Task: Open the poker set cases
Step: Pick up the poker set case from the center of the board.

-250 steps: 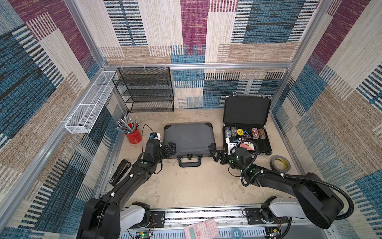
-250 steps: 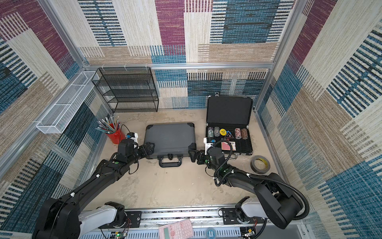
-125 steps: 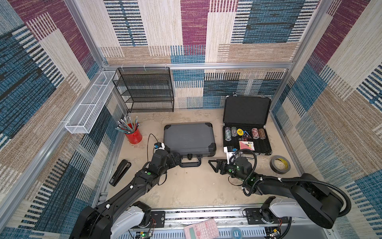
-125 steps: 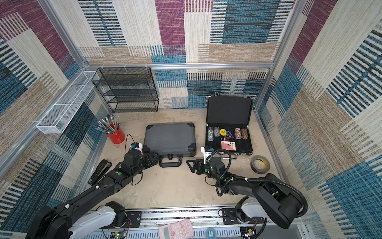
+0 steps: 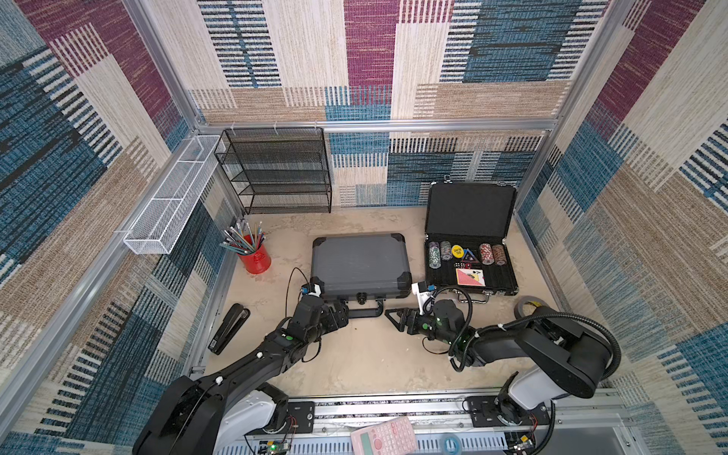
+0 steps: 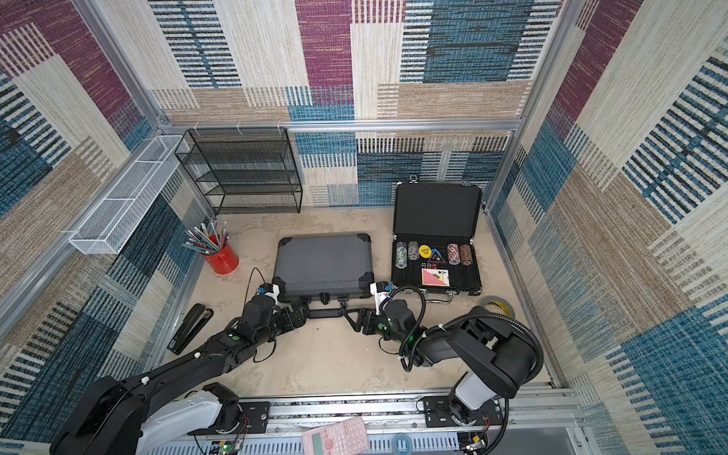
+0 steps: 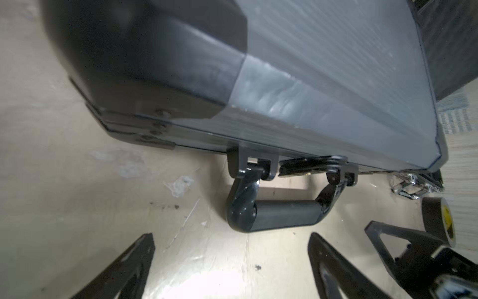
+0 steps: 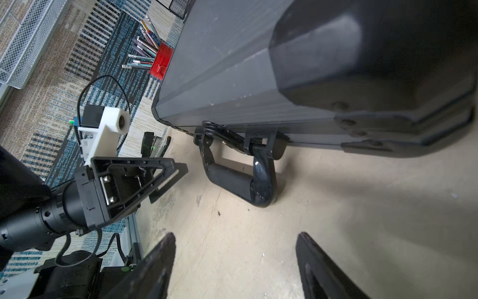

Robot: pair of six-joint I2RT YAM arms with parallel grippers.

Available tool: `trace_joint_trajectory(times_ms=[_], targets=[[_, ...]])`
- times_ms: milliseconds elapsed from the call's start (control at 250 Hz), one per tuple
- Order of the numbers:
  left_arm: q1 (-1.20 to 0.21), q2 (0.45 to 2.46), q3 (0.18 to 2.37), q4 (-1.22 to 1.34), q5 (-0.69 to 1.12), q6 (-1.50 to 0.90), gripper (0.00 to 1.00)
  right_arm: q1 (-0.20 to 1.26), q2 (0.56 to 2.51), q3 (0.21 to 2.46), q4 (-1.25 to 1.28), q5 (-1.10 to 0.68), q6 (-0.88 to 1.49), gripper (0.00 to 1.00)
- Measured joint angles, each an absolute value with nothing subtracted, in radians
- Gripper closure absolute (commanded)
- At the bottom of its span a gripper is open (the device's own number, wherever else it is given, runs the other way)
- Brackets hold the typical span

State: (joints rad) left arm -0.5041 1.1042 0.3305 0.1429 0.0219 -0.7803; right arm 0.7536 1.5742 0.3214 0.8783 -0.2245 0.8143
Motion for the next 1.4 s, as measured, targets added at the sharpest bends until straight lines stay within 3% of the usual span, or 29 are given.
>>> trace_joint_trajectory(times_ms=[700,1400], targets=[[-0.505,1.309,0.264,0.530,0.199,-0.899,0.16,0.760,1.760,0.397,0.961,-0.243,0.904,0.31],[-0.506,1.456,0.202,0.847,0.271,-1.023,0.26,0.761,1.788,0.405,1.017,-0.234,0.941,0.31]])
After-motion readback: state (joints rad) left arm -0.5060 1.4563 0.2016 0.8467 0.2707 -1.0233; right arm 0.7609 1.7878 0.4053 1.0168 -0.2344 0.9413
